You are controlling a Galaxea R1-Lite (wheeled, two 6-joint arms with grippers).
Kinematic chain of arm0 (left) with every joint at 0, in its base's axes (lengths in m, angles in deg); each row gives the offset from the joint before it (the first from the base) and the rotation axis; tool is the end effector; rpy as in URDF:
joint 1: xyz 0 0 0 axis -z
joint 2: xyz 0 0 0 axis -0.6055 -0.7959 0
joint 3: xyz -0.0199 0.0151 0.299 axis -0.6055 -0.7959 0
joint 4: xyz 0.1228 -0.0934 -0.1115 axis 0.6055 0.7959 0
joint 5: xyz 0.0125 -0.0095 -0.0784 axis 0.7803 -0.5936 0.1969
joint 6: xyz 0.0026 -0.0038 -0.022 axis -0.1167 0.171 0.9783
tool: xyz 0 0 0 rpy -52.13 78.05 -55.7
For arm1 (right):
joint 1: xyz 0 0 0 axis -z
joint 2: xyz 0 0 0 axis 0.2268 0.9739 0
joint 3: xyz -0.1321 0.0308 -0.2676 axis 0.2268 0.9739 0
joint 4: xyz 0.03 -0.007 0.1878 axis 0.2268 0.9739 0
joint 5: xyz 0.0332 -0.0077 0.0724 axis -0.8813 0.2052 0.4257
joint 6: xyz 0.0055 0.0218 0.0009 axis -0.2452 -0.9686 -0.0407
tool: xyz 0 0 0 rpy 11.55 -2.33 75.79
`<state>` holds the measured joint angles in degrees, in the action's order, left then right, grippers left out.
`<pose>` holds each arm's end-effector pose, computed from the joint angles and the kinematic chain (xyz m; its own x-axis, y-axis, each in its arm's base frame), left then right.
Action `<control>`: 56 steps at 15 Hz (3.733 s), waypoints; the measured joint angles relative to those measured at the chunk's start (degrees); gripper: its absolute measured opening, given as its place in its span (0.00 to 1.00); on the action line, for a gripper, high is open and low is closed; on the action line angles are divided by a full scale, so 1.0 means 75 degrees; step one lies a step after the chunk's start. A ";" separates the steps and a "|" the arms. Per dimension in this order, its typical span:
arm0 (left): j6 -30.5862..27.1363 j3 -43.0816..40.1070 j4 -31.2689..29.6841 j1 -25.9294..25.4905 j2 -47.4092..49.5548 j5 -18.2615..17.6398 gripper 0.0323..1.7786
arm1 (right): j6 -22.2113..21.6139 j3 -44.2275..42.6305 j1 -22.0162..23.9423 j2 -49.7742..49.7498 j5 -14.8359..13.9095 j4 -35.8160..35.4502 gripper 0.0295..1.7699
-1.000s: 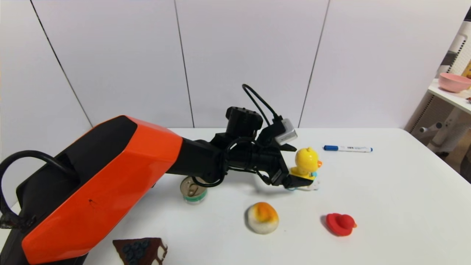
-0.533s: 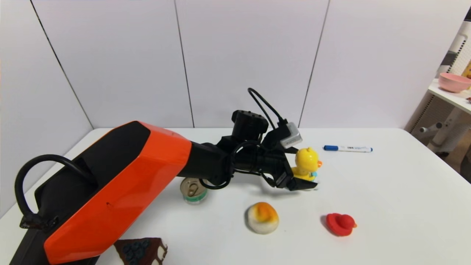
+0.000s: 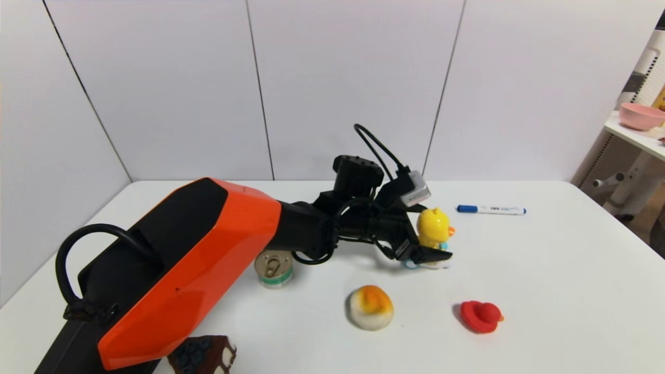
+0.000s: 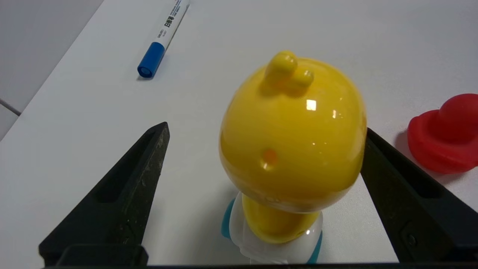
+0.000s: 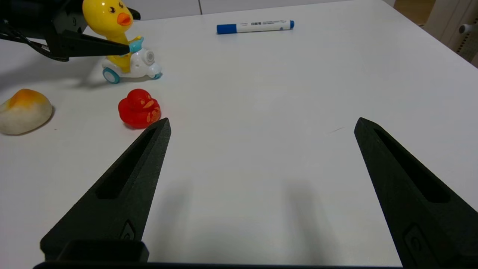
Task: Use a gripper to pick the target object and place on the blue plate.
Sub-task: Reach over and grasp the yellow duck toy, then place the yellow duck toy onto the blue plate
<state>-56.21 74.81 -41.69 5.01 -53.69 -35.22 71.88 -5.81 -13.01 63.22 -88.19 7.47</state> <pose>0.3634 -0.3495 0.1221 0.1303 -0.9685 -0.2122 0.9752 0.0866 0.2037 -0.0227 -0.0002 0.0756 0.9999 -0.0152 -0.0014 0.0153 0.9969 0.0777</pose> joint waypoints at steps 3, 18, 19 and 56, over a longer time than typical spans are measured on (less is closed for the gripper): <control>0.0114 0.0211 -0.0054 0.0015 -0.0195 -0.0003 0.95 | 0.0000 0.0000 0.0000 0.0000 -0.0003 -0.0003 0.96; 0.0150 0.0566 -0.0059 0.0029 -0.0434 0.0000 0.21 | 0.0003 0.0000 0.0000 0.0000 0.0000 0.0003 0.96; 0.0150 0.0566 -0.0054 0.0029 -0.0427 0.0000 0.21 | 0.0000 0.0000 0.0000 0.0000 -0.0003 0.0000 0.96; -0.0114 -0.6939 -0.0283 -0.6016 0.5695 0.0055 0.21 | -0.0003 0.0000 0.0000 0.0000 -0.0003 -0.0003 0.96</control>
<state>-57.07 22.77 -43.81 -40.10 -10.98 -34.80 71.85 -5.81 -13.01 63.22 -88.21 7.45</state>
